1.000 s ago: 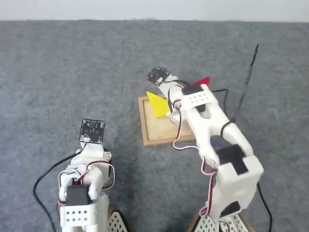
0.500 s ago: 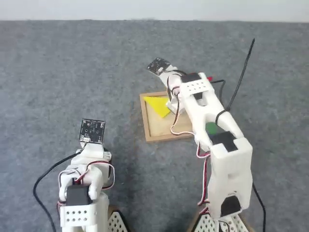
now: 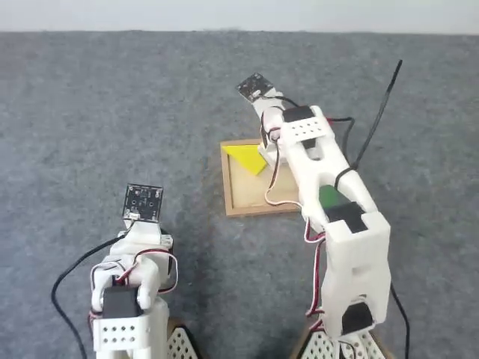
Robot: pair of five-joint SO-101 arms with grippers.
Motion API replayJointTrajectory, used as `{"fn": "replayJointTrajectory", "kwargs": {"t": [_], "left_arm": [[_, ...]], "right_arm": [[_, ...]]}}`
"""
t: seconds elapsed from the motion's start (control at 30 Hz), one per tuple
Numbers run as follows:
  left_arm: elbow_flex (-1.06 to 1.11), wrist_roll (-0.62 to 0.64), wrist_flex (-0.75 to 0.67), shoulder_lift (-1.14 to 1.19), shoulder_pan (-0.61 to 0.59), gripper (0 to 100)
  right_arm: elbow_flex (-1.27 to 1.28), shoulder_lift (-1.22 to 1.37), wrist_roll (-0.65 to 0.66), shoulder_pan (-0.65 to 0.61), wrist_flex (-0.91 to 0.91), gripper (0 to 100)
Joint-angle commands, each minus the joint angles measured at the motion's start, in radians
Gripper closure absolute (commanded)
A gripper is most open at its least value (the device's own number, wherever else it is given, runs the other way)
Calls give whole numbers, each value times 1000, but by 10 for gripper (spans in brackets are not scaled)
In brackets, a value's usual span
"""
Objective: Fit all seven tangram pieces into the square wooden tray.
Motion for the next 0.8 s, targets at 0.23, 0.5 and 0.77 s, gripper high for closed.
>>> {"fn": "replayJointTrajectory", "kwargs": {"t": [0.23,0.5,0.77], "left_arm": [[-12,0,3,-17,2,979],[-12,0,3,-17,2,979],[-12,0,3,-17,2,979]], "right_arm": [[295,-286,-2,-156,-211,824],[241,-173,15,-157,-213,824],[195,-97,15,-84,-209,825]]}}
